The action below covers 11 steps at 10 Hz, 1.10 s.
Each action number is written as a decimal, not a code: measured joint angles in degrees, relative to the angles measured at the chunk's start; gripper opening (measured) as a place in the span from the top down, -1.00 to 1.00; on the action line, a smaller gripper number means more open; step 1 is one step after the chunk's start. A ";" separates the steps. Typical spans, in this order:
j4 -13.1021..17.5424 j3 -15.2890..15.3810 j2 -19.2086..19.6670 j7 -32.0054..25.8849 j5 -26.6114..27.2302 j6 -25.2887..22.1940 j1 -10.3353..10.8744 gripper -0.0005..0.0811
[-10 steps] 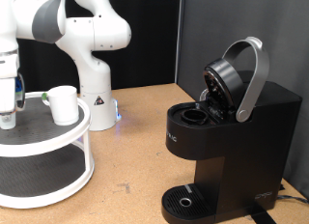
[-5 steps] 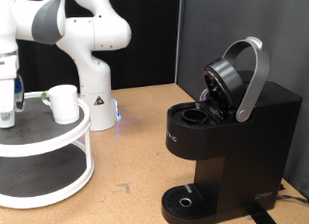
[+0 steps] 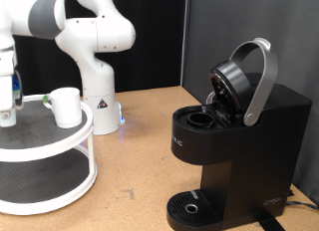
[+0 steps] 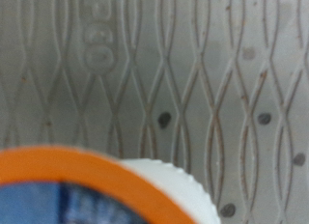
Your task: Make a cup of coffee with the keurig machine
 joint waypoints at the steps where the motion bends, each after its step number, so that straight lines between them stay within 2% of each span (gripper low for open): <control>1: 0.98 0.11 -1.11 -1.03 1.49 -2.60 0.16 -0.02; 4: 3.82 0.80 -4.01 -2.45 3.53 -8.90 0.49 -0.02; 5: 4.15 1.20 -4.44 -2.47 3.53 -9.86 0.49 -0.02; 6: 4.07 1.18 -4.42 -2.41 3.53 -9.86 0.48 0.12; 7: 4.06 1.12 -4.41 -2.32 4.96 -10.46 0.57 0.12; 8: 4.23 0.98 -4.43 -2.14 8.85 -11.42 1.10 0.57; 9: 4.98 0.89 -4.42 -1.94 13.43 -13.58 2.21 0.57; 10: 6.15 0.89 -4.41 -1.59 17.72 -16.04 3.65 0.70; 11: 7.50 0.90 -4.36 -1.09 22.32 -18.24 5.36 0.70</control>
